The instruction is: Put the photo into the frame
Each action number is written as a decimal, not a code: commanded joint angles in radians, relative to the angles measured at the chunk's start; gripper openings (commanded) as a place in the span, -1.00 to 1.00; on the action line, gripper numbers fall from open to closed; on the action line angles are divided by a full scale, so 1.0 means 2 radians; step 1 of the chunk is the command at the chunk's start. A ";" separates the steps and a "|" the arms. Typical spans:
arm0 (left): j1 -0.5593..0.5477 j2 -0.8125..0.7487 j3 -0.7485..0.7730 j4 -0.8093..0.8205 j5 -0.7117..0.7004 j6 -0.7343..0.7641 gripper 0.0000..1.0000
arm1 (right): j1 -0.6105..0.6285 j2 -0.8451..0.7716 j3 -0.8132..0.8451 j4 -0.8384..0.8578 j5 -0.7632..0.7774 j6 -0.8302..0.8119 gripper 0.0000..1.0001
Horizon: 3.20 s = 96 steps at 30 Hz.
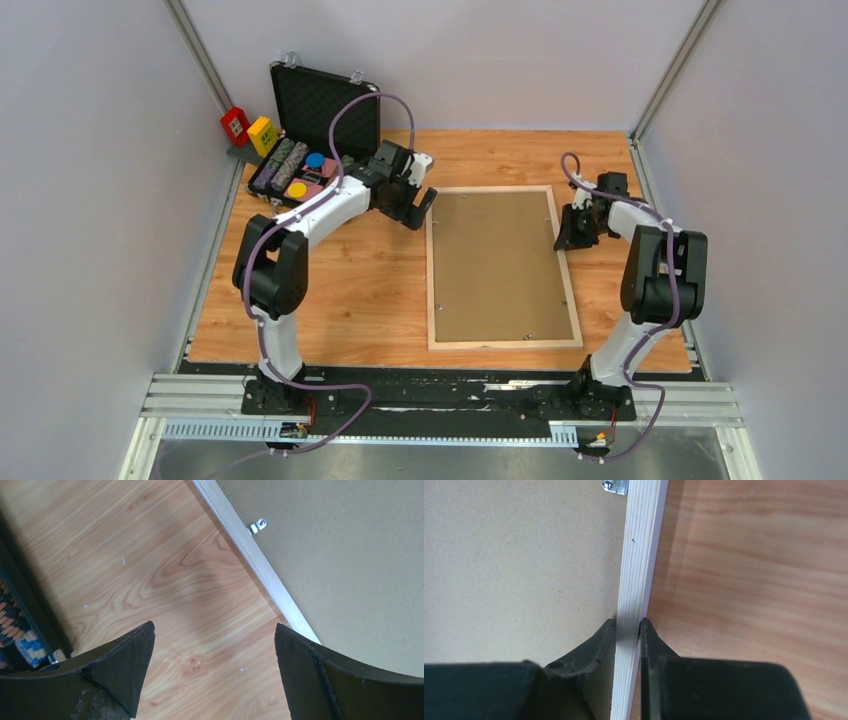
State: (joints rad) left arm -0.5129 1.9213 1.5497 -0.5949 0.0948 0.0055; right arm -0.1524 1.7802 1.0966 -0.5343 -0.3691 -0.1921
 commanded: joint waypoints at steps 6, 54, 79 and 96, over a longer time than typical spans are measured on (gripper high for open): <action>0.009 -0.061 -0.033 -0.013 -0.023 0.052 0.93 | 0.040 0.101 0.141 -0.012 0.002 -0.112 -0.98; 0.057 0.139 0.163 -0.072 0.103 0.049 0.98 | 0.126 0.217 0.331 -0.210 -0.040 -0.464 -1.00; 0.056 0.107 0.102 -0.078 0.166 0.089 0.66 | 0.107 0.188 0.305 -0.172 -0.065 -0.305 -0.01; 0.056 0.078 0.061 -0.062 0.159 0.069 0.75 | 0.048 0.066 0.124 -0.062 -0.047 -0.184 -0.06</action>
State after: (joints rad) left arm -0.3996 2.1487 1.6855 -0.7383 0.4091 0.1581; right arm -0.0715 1.9560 1.3689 -0.7494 -0.4606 -0.6209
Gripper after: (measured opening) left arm 0.873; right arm 0.501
